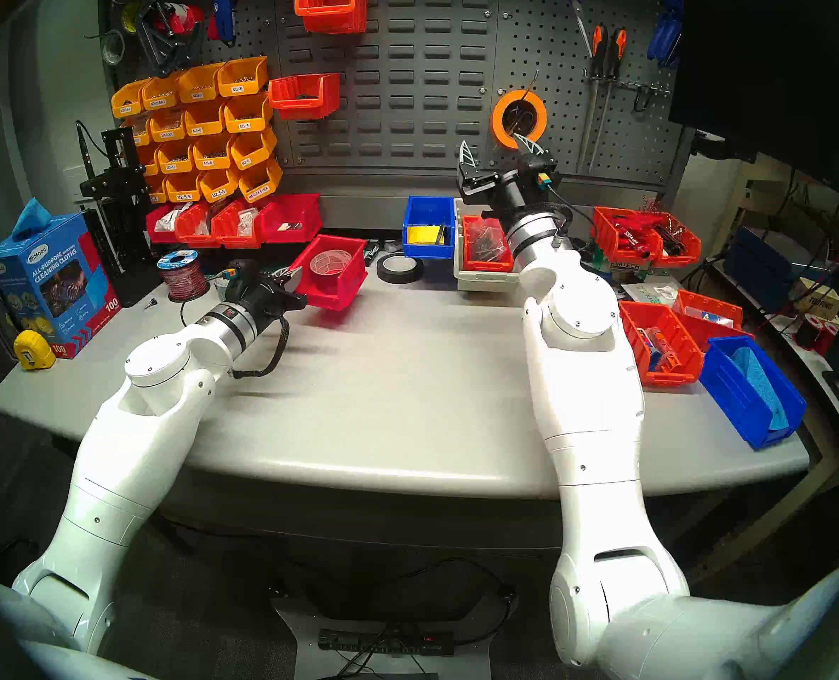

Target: Hang all the unorganized tool boxes onto the wall

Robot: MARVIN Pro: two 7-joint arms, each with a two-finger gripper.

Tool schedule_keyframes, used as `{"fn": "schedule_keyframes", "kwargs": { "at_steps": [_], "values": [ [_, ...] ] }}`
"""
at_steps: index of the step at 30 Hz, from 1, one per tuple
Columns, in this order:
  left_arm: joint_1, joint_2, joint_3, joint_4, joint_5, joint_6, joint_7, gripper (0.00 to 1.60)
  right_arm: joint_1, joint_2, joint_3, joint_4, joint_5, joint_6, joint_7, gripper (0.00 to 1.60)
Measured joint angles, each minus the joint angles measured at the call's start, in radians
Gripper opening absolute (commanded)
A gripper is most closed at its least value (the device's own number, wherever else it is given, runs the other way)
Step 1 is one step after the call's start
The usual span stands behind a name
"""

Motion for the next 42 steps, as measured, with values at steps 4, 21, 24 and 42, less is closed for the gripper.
{"fn": "schedule_keyframes", "kwargs": {
  "at_steps": [4, 21, 24, 42],
  "values": [
    [-0.038, -0.011, 0.017, 0.028, 0.006, 0.019, 0.004, 0.00, 0.000, 0.000, 0.000, 0.000, 0.000, 0.000, 0.000, 1.60],
    [-0.187, -0.104, 0.046, 0.128, 0.052, 0.043, 0.033, 0.00, 0.000, 0.000, 0.000, 0.000, 0.000, 0.000, 0.000, 1.60],
    [-0.216, -0.124, 0.044, 0.143, 0.058, 0.043, 0.038, 0.00, 0.000, 0.000, 0.000, 0.001, 0.000, 0.000, 0.000, 1.60],
    [-0.368, -0.254, 0.035, 0.310, 0.110, 0.043, 0.081, 0.00, 0.000, 0.000, 0.000, 0.001, 0.000, 0.000, 0.000, 1.60]
  ]
}}
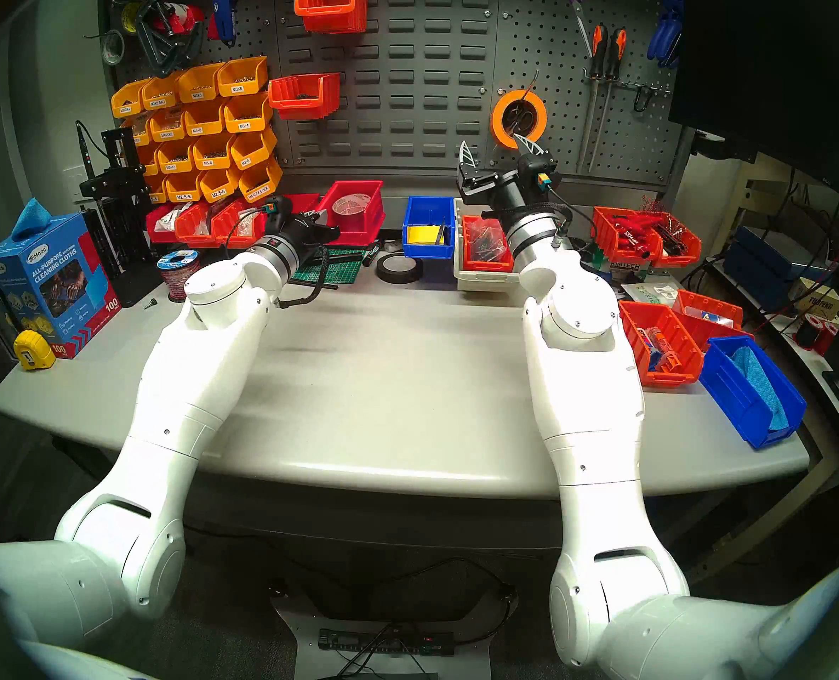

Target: Hang all the unorganized tool boxes onto the wall

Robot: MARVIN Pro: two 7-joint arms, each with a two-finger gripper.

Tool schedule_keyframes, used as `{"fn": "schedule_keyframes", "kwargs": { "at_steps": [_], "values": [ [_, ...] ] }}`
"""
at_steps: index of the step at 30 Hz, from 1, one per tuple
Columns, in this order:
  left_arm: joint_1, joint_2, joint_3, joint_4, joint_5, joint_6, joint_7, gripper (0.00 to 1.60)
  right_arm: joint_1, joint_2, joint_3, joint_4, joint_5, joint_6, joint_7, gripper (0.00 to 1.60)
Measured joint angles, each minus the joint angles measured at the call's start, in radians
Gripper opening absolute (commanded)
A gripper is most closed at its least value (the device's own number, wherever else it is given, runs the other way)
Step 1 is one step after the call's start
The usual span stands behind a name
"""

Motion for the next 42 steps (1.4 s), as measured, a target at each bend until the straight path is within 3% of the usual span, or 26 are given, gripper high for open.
{"fn": "schedule_keyframes", "kwargs": {
  "at_steps": [27, 42],
  "values": [
    [-0.202, -0.105, 0.027, 0.336, 0.135, -0.046, -0.014, 0.00, 0.000, 0.000, 0.000, 0.001, 0.000, 0.000, 0.000, 1.60],
    [-0.315, -0.143, 0.002, 0.513, 0.191, -0.082, 0.027, 0.00, 0.000, 0.000, 0.000, 0.001, 0.000, 0.000, 0.000, 1.60]
  ]
}}
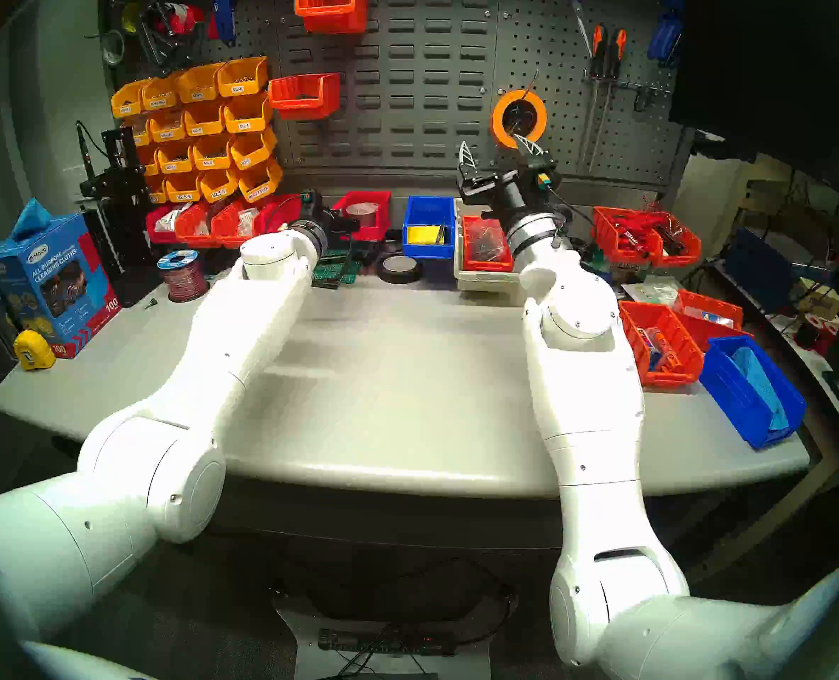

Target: Hang all the unorganized tool boxes onto the wall

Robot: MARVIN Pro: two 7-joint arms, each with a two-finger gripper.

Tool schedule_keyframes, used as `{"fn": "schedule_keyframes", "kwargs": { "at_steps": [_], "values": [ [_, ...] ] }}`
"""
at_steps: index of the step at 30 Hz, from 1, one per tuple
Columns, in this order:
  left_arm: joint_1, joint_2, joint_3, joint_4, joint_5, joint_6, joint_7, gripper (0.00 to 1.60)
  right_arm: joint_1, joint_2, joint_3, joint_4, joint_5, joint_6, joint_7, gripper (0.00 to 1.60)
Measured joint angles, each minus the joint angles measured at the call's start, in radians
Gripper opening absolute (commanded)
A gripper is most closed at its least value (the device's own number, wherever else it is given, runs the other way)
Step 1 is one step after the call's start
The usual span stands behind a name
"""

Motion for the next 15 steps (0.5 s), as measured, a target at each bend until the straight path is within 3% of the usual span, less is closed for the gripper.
{"fn": "schedule_keyframes", "kwargs": {
  "at_steps": [15],
  "values": [
    [-0.088, -0.028, -0.001, 0.156, 0.034, -0.059, -0.001, 0.00, 0.000, 0.000, 0.000, 0.000, 0.000, 0.000, 0.000, 1.60]
  ]
}}
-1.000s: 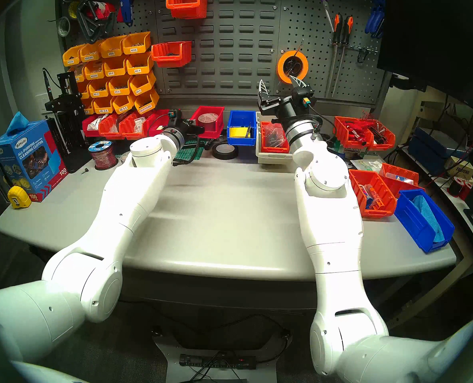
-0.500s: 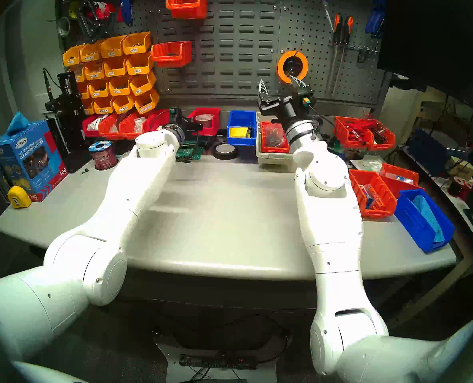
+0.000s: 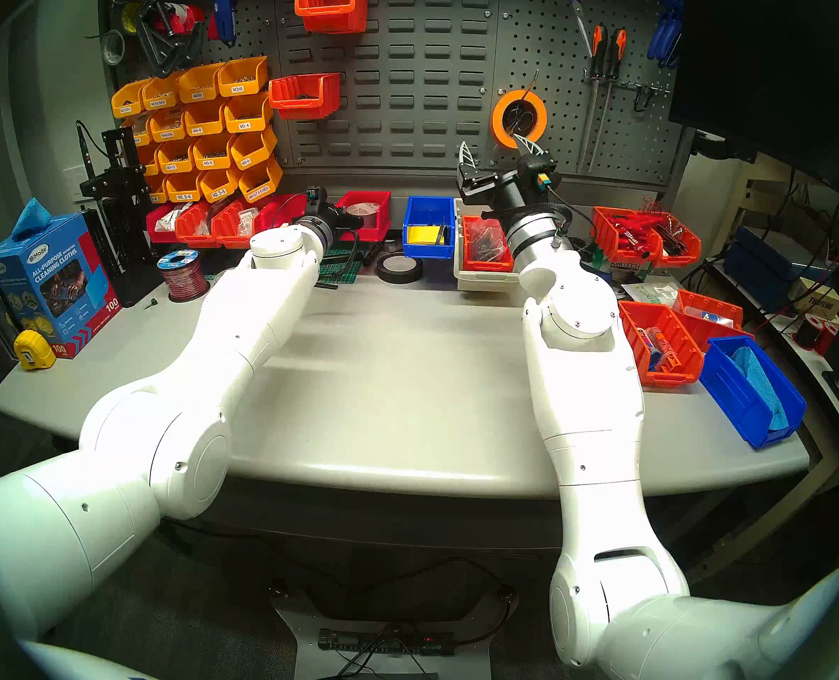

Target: Hang all the unorganized tool boxes onto the wall

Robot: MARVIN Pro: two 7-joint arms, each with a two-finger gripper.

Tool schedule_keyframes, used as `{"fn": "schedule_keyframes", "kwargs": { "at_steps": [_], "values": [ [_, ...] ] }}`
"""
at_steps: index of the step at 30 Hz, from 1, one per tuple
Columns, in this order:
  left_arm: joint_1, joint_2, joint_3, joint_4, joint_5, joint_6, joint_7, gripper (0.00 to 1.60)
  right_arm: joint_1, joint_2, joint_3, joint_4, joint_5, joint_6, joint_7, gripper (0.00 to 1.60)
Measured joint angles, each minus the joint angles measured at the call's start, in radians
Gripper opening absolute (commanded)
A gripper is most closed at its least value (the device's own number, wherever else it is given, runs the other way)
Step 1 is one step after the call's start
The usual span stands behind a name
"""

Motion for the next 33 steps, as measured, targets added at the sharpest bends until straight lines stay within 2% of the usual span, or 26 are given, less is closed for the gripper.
{"fn": "schedule_keyframes", "kwargs": {
  "at_steps": [13, 33],
  "values": [
    [-0.053, -0.009, 0.004, 0.104, 0.026, -0.066, -0.009, 0.00, 0.000, 0.000, 0.000, 0.000, 0.000, 0.000, 0.000, 1.60],
    [-0.068, -0.004, 0.004, 0.137, 0.058, -0.130, -0.016, 0.00, 0.000, 0.000, 0.000, 0.000, 0.000, 0.000, 0.000, 1.60]
  ]
}}
